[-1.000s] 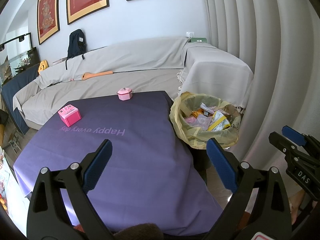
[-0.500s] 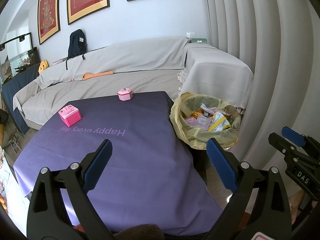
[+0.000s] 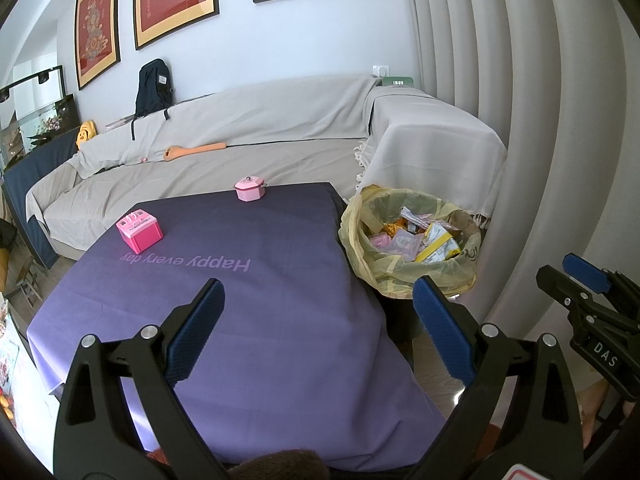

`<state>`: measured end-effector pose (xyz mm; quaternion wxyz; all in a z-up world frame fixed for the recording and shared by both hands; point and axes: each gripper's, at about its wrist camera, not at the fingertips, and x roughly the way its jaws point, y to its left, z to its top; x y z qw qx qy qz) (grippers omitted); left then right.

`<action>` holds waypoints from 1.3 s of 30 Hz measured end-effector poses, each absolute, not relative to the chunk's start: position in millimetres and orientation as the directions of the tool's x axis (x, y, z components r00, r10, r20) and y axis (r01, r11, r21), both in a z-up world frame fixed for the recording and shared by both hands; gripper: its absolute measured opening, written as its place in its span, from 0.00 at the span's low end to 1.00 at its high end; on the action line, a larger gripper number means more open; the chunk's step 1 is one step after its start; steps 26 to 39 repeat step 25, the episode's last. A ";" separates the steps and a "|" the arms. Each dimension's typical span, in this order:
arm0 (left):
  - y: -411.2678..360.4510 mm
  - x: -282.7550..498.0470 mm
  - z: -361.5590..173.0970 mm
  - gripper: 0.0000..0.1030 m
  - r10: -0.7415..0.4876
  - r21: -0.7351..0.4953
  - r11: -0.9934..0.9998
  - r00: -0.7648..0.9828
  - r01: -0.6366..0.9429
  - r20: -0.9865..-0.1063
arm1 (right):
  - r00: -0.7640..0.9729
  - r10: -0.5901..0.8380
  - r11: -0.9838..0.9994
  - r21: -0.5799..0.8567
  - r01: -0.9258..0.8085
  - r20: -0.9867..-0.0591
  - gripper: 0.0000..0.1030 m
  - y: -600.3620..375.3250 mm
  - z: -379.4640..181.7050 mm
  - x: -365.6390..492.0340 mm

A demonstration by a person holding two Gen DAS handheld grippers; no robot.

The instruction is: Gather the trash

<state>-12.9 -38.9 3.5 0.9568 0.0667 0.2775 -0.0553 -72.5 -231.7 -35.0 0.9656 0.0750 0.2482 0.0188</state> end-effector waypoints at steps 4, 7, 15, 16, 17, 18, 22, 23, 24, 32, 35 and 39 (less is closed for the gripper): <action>-39.4 -12.7 3.3 0.88 -0.068 0.097 0.985 0.841 0.142 -0.537 | 0.876 0.075 0.988 0.155 0.000 -0.476 0.51 -231.9 -35.2 -72.2; -39.4 -12.5 3.3 0.88 -0.068 0.096 0.985 0.841 0.141 -0.537 | 0.877 0.075 0.988 0.155 -0.001 -0.475 0.51 -232.1 -34.9 -72.3; -38.4 -12.9 2.8 0.88 -0.083 0.080 0.985 0.836 0.150 -0.542 | 0.875 0.070 0.988 0.155 0.006 -0.479 0.51 -232.6 -34.7 -71.3; -38.1 -12.5 2.0 0.88 -0.085 0.077 0.986 0.834 0.151 -0.545 | 0.874 0.068 0.988 0.156 0.009 -0.481 0.51 -232.6 -35.0 -71.2; -37.7 -11.5 1.1 0.88 -0.086 0.074 0.986 0.830 0.152 -0.551 | 0.872 0.067 0.988 0.156 0.011 -0.485 0.51 -232.6 -35.6 -70.5; -38.1 -10.0 -0.1 0.88 -0.088 0.070 0.986 0.826 0.152 -0.557 | 0.869 0.067 0.988 0.156 0.012 -0.490 0.52 -232.5 -36.5 -69.6; -33.6 0.9 -7.2 0.88 -0.076 0.049 0.990 0.801 0.131 -0.594 | 0.853 0.067 0.988 0.153 0.015 -0.517 0.52 -230.9 -40.6 -64.3; -31.1 5.1 -9.2 0.88 -0.069 0.043 0.992 0.793 0.119 -0.605 | 0.851 0.067 0.989 0.150 0.014 -0.520 0.52 -230.0 -41.1 -62.8; -26.5 11.2 -11.1 0.88 -0.058 0.034 0.994 0.784 0.100 -0.618 | 0.850 0.066 0.989 0.145 0.013 -0.523 0.53 -228.1 -41.4 -61.0; -22.1 16.1 -12.4 0.88 -0.049 0.028 0.996 0.778 0.085 -0.626 | 0.846 0.067 0.990 0.138 0.007 -0.528 0.59 -225.6 -41.0 -56.2; -22.1 16.1 -12.4 0.88 -0.049 0.028 0.996 0.778 0.085 -0.626 | 0.846 0.067 0.990 0.138 0.007 -0.528 0.59 -225.6 -41.0 -56.2; -22.1 16.1 -12.4 0.88 -0.049 0.028 0.996 0.778 0.085 -0.626 | 0.846 0.067 0.990 0.138 0.007 -0.528 0.59 -225.6 -41.0 -56.2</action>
